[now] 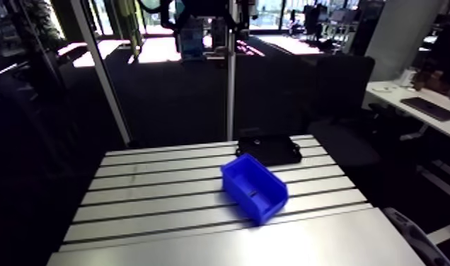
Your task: Pick up the M10 bolt from the tray and put it into the blue bin.
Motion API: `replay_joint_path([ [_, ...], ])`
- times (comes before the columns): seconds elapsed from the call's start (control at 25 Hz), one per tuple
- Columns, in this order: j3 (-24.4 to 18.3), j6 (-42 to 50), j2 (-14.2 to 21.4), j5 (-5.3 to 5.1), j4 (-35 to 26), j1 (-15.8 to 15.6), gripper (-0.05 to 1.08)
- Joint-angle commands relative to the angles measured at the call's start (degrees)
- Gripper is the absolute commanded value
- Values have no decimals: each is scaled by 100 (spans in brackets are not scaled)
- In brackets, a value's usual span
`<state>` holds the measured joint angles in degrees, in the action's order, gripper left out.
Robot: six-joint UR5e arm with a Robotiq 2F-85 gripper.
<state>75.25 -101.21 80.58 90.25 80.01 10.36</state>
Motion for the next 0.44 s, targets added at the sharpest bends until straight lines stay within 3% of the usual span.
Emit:
replay_joint_path([
  [0.04, 46, 133, 173, -56, 10, 19, 1],
  [0.44, 126, 203, 234, -82, 36, -16, 1],
])
